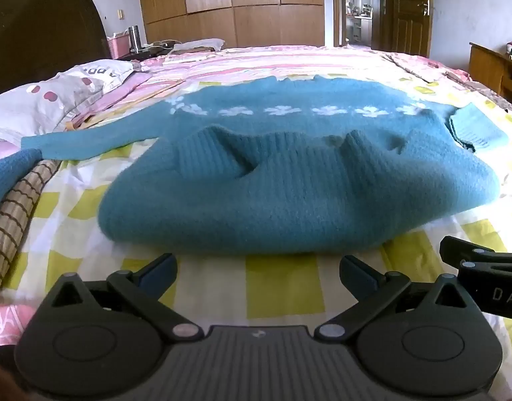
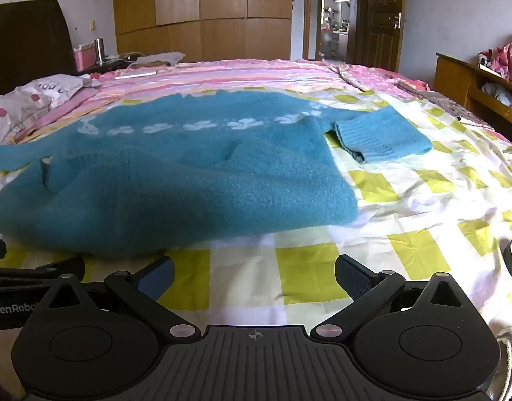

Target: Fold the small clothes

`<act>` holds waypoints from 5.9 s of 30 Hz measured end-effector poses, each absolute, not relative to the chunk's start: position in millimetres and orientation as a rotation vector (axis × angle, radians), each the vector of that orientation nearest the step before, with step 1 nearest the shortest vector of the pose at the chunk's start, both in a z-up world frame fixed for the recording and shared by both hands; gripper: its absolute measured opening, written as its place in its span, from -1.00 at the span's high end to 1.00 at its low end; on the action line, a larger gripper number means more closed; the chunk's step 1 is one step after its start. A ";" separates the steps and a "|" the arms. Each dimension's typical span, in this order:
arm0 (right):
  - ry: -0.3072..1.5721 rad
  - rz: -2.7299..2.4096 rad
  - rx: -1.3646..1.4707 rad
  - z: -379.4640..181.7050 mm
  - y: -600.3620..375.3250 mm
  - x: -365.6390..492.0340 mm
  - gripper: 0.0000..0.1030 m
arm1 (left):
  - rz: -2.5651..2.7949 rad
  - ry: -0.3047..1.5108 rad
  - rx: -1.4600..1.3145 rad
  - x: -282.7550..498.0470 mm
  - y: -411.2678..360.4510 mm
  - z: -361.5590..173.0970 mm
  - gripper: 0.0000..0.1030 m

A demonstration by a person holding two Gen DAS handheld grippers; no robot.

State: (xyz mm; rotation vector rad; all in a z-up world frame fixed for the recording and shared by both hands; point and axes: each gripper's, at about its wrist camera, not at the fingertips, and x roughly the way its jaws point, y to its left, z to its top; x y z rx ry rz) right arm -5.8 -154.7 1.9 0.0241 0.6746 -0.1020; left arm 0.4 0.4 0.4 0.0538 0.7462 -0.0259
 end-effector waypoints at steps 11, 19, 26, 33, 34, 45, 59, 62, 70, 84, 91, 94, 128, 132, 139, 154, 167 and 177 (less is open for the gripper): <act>0.683 -0.106 0.020 1.2 -157.2 -3.8 -0.97 | -0.028 0.744 0.064 1.1 0.4 -3.0 -1.00; 0.685 -0.107 0.015 1.6 -155.3 -4.1 -0.97 | -0.028 0.747 0.057 1.4 0.1 -2.0 -1.00; 0.687 -0.106 0.016 0.7 -154.0 -3.1 -0.97 | -0.029 0.747 0.051 1.1 0.5 -1.8 -1.00; 0.688 -0.099 0.010 4.4 -151.3 -0.8 -0.95 | -0.025 0.741 0.042 -0.2 1.8 -0.1 -1.00; 0.687 -0.097 0.010 5.0 -150.9 -0.8 -0.94 | -0.024 0.740 0.039 -0.3 2.2 0.3 -1.00; 0.682 -0.081 -0.001 9.4 -145.0 1.5 -0.90 | -0.010 0.732 0.026 -1.0 6.3 1.6 -1.00; 0.686 -0.057 -0.002 9.3 -142.1 7.3 -0.85 | -0.002 0.738 0.005 1.2 11.8 1.9 -0.98; 0.684 -0.054 -0.005 10.0 -141.3 7.2 -0.84 | -0.002 0.736 0.002 1.5 12.4 2.2 -0.98; 0.686 -0.030 -0.007 12.6 -136.3 10.4 -0.77 | 0.005 0.738 -0.013 3.4 15.4 2.5 -0.97; 0.692 0.029 -0.013 16.6 -128.2 22.6 -0.66 | 0.011 0.722 -0.031 8.5 24.9 4.1 -0.97; 0.678 0.053 -0.007 24.8 -130.3 36.7 -0.66 | -0.010 0.672 -0.040 10.9 37.9 17.9 -0.97; 0.668 0.061 -0.008 29.8 -132.7 44.9 -0.66 | -0.019 0.649 -0.037 16.0 47.3 25.8 -0.97; 1.116 0.846 0.049 16.8 -90.2 181.4 -0.66 | -0.578 0.905 -0.162 113.8 135.1 5.0 -0.97; 1.199 0.930 -0.013 26.3 -87.5 144.7 -0.66 | -0.656 0.963 -0.138 76.1 133.5 16.1 -0.97; 1.251 0.994 -0.082 40.3 -93.7 63.2 -0.67 | -0.694 1.024 -0.039 6.6 122.9 39.0 -0.97; 0.959 0.493 0.004 58.3 -191.9 21.8 -0.67 | -0.600 0.817 0.018 -3.0 62.8 53.5 -0.97; 1.046 0.173 0.100 5.2 -233.4 -7.0 -0.48 | -0.556 0.866 0.034 -11.6 49.2 34.3 -0.97; 1.050 0.138 0.096 -0.9 -226.4 -8.0 0.06 | -0.557 0.874 0.052 -19.8 37.3 34.3 -0.98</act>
